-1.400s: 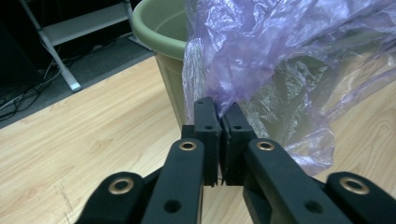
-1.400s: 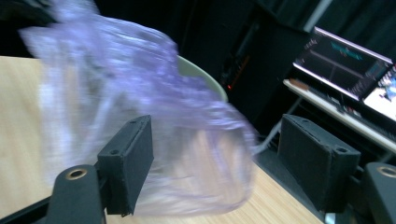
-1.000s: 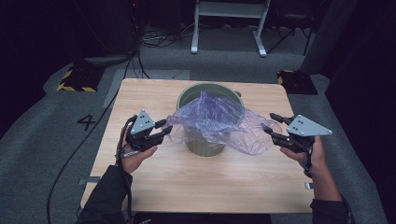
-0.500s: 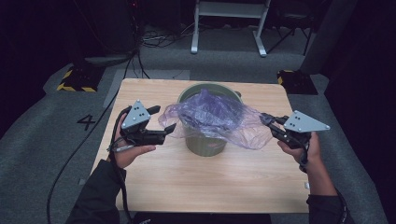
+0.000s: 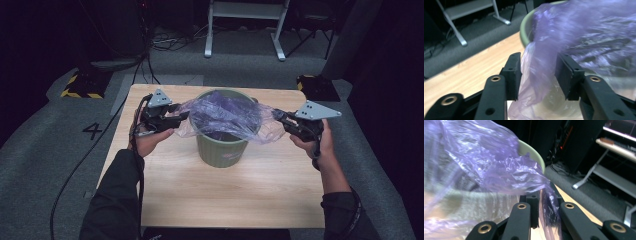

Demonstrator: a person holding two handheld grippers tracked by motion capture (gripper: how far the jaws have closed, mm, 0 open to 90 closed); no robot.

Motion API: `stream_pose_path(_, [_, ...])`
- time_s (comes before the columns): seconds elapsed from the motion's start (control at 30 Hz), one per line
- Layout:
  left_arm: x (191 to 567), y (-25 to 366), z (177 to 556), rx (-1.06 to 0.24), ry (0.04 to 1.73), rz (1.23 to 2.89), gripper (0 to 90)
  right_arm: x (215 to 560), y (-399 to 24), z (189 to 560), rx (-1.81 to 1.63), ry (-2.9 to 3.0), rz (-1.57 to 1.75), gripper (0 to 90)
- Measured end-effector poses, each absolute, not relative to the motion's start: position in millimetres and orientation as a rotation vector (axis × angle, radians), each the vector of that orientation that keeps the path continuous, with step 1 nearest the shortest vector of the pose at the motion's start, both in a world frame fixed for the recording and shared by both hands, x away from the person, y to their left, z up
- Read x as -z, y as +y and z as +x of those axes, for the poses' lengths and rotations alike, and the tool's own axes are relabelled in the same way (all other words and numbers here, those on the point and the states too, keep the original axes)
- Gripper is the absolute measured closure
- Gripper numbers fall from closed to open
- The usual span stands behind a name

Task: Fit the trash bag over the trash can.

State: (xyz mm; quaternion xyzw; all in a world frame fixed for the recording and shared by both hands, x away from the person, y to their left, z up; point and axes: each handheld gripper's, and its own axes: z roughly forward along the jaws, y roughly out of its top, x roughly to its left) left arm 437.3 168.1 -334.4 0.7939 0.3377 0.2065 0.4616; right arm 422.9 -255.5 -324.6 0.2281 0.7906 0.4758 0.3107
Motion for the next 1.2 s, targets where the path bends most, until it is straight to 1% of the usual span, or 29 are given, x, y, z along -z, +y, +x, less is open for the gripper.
stream_pose_path(0.07, [339, 167, 444, -0.501, 0.838, 1.975, 65.4, 329, -256, 435, -1.266, 2.097, 0.656, 84.2])
stream_pose_path(0.27, [355, 169, 464, -0.466, 0.92, 1.993, 74.0, 348, -251, 463, -1.237, 2.136, 0.783, 84.7])
stream_pose_path(0.33, [361, 170, 470, -0.455, 0.948, 2.0, 75.2, 355, -249, 470, -1.239, 2.146, 0.831, 84.9])
stream_pose_path(0.57, [383, 172, 482, -0.359, 0.982, 2.004, 85.4, 377, -241, 487, -1.218, 2.185, 0.901, 85.2])
stream_pose_path(0.7, [396, 167, 480, -0.323, 0.949, 2.03, 88.2, 388, -239, 488, -1.217, 2.212, 0.911, 85.4])
stream_pose_path(0.8, [401, 169, 475, -0.307, 0.931, 2.015, 88.8, 397, -238, 486, -1.22, 2.232, 0.904, 85.5])
stream_pose_path(1.03, [406, 183, 454, -0.326, 0.909, 1.986, 88.8, 407, -241, 473, -1.252, 2.247, 0.855, 85.5])
stream_pose_path(1.07, [406, 185, 451, -0.349, 0.919, 1.978, 85.2, 408, -242, 472, -1.25, 2.245, 0.854, 85.5])
stream_pose_path(1.1, [404, 187, 448, -0.386, 0.935, 1.966, 76.5, 408, -243, 471, -1.255, 2.242, 0.853, 85.5])
stream_pose_path(1.13, [403, 188, 445, -0.416, 0.936, 1.955, 63.8, 407, -244, 469, -1.264, 2.239, 0.848, 85.5])
stream_pose_path(1.2, [399, 190, 435, -0.465, 0.913, 1.919, 45.3, 405, -246, 467, -1.276, 2.223, 0.847, 85.3])
